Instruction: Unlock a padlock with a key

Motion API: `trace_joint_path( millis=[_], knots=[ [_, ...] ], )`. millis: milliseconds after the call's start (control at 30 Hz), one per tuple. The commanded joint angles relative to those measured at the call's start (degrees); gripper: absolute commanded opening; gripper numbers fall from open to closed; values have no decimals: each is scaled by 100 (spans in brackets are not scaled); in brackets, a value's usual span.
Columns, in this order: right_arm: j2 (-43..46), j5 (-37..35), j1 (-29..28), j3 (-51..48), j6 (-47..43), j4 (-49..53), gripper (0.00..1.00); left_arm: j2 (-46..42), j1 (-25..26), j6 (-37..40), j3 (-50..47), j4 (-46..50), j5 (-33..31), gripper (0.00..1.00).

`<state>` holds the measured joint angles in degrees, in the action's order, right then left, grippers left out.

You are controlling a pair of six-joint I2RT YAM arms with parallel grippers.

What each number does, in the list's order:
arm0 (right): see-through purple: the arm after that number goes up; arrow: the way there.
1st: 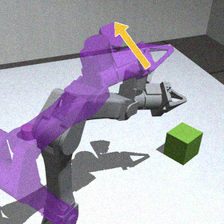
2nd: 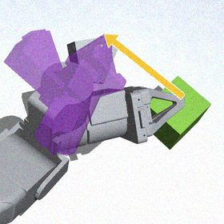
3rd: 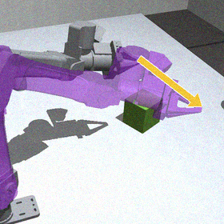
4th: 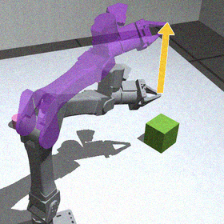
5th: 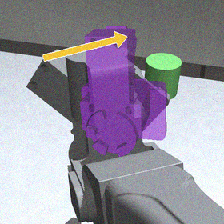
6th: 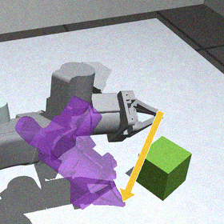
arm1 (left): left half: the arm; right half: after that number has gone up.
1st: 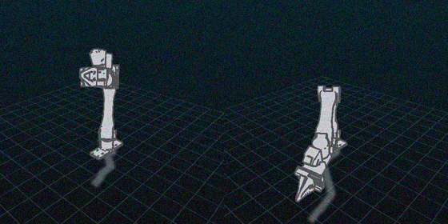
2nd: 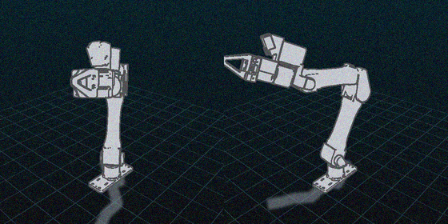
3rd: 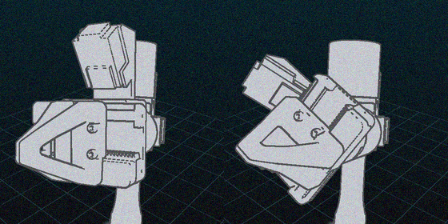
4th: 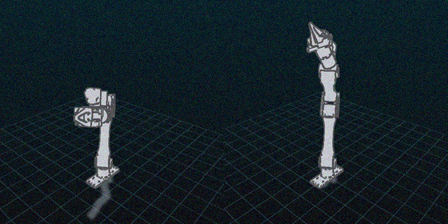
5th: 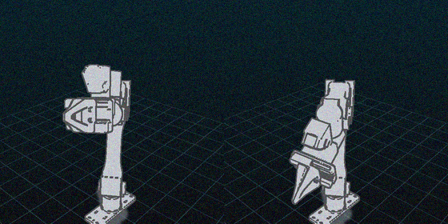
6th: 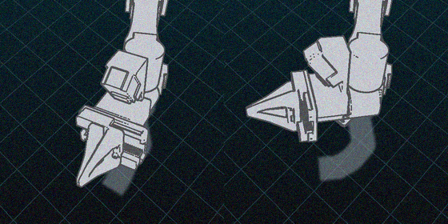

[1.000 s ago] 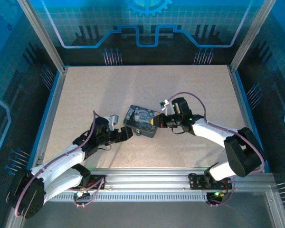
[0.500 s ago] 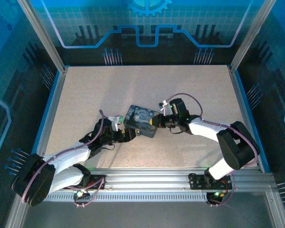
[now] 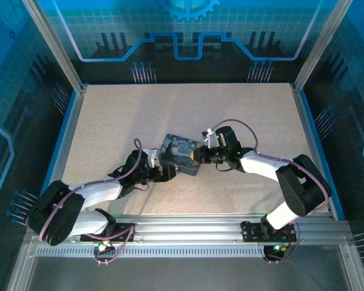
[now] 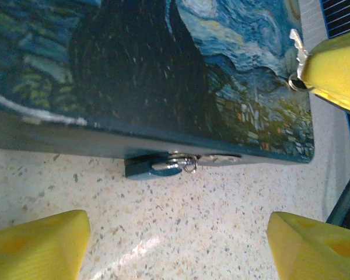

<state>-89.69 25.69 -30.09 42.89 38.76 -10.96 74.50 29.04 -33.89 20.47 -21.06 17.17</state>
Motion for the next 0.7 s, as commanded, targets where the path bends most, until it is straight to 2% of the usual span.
trace_joint_path(
  millis=[0, 367, 667],
  knots=[
    [-313, -301, -39, 136, -157, 513, 3, 355, 39, 178, 319, -466, -64, 81],
    [-842, -302, 127, 539, -297, 613, 3, 1307, -31, 351, 977, -752, -39, 81],
    [-993, -325, 137, 653, -312, 595, 3, 1293, -75, 588, 947, -811, -25, 80]
  ],
)
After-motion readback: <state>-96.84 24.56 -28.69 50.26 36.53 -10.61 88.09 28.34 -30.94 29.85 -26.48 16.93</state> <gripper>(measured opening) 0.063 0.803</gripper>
